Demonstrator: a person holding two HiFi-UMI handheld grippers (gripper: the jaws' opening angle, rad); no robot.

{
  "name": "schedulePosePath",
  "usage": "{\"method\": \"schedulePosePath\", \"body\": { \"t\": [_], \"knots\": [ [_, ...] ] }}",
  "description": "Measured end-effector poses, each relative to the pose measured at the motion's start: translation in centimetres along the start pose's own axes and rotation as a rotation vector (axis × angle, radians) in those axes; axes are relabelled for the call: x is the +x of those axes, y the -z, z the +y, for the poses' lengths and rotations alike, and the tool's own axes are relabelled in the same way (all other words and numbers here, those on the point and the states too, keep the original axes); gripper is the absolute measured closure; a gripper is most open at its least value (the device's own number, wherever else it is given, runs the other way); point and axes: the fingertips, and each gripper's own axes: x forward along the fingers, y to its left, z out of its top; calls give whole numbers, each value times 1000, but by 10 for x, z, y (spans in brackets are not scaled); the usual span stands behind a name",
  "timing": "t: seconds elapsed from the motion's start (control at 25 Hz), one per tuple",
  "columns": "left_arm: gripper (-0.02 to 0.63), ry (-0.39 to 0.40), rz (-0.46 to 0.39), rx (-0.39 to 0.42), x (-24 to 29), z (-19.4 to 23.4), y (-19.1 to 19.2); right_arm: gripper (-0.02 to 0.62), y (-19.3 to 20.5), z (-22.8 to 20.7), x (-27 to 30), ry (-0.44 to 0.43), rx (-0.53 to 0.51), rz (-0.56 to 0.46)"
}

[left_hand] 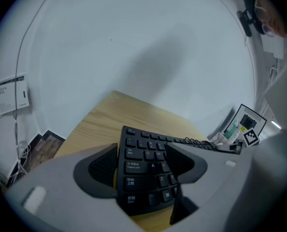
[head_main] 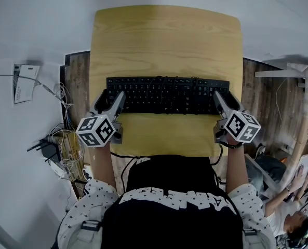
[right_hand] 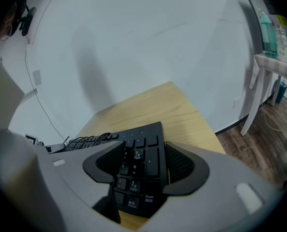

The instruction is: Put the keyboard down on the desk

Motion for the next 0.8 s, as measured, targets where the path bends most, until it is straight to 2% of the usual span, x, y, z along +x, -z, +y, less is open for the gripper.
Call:
{"method": "schedulePosePath", "body": {
  "t": [0.12, 0.8],
  "knots": [
    [302, -5, 12, 30, 3, 0, 1, 313, 1, 1, 3, 6, 5, 8],
    [296, -10, 38, 82, 8, 2, 9, 311, -2, 1, 5, 58, -53, -41]
  ]
}}
